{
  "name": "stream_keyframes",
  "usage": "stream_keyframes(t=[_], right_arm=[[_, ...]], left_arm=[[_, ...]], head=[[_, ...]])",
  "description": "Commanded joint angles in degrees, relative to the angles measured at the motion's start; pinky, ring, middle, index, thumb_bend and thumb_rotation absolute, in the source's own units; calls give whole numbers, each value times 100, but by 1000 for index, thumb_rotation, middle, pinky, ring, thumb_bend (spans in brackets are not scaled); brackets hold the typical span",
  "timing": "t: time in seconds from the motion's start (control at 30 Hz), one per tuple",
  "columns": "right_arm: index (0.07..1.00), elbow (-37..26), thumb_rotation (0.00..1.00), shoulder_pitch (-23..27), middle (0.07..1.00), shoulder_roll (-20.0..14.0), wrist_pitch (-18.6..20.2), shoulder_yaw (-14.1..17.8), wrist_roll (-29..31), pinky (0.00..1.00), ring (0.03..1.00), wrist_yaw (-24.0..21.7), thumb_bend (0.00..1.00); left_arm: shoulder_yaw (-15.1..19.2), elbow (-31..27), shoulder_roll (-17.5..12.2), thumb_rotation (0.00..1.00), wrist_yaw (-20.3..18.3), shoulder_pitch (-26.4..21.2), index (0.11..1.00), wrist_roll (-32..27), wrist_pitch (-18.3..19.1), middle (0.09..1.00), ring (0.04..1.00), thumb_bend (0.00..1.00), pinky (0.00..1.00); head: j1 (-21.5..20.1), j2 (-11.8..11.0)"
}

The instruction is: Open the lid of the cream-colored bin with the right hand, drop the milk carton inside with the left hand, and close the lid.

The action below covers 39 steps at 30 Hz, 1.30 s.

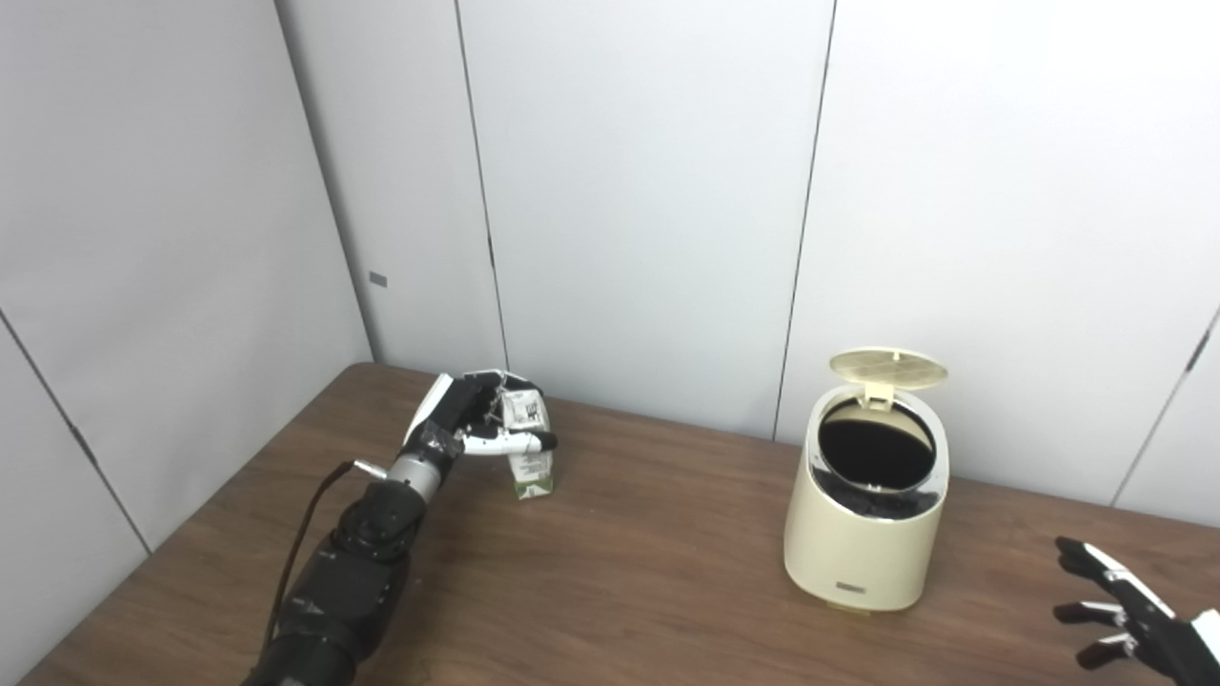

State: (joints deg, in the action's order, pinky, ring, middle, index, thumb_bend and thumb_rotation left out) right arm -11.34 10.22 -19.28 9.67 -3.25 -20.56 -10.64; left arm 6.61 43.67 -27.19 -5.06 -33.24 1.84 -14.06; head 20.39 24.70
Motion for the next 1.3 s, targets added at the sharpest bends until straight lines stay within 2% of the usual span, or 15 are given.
stream_keyframes(t=[0.0,0.1,0.17,0.27,0.43,0.6,0.8,0.97,1.03,1.1,1.27], right_arm=[[888,-222,200,125,894,-131,-48,77,0,536,736,27,806],[890,-242,193,127,895,-124,-11,67,-8,542,737,9,799],[891,-245,189,129,896,-122,3,46,-22,556,746,0,793],[892,-248,184,131,899,-115,7,33,-30,566,750,-6,786],[896,-226,169,156,905,-81,41,34,-12,574,759,0,784],[898,-173,158,205,904,-45,15,26,4,568,753,20,783],[885,-60,216,286,889,11,-71,42,50,547,742,84,805],[883,-107,204,338,886,120,127,67,94,541,741,69,807],[900,-133,62,344,920,180,238,105,203,588,773,47,775],[905,-168,19,360,927,207,308,82,171,618,783,61,768],[904,-162,20,394,921,255,362,13,-24,648,788,142,778]], left_arm=[[53,-244,-183,0,117,-224,508,10,-16,485,531,517,498],[84,-395,-177,0,179,-163,497,34,204,496,564,517,518],[123,-476,-152,0,238,-115,497,26,297,493,559,518,489],[158,-578,-102,0,353,-51,505,53,335,473,507,519,431],[179,-841,23,0,691,53,517,177,269,465,494,518,432],[152,-1289,159,0,1092,134,521,523,112,465,494,517,436],[206,-2154,395,0,1528,215,528,919,480,489,438,501,410],[191,-2909,537,0,1472,303,526,943,778,490,440,501,406],[185,-3170,600,0,1400,340,527,885,862,488,440,501,411],[151,-3468,699,0,1349,372,523,872,938,492,441,501,417],[99,-4059,954,0,1292,395,523,908,1267,490,443,502,417]], head=[[22,16],[41,25],[41,25],[41,25],[30,35],[7,6],[-34,-21],[-190,-24],[-249,-18],[-391,-7],[-685,28]])
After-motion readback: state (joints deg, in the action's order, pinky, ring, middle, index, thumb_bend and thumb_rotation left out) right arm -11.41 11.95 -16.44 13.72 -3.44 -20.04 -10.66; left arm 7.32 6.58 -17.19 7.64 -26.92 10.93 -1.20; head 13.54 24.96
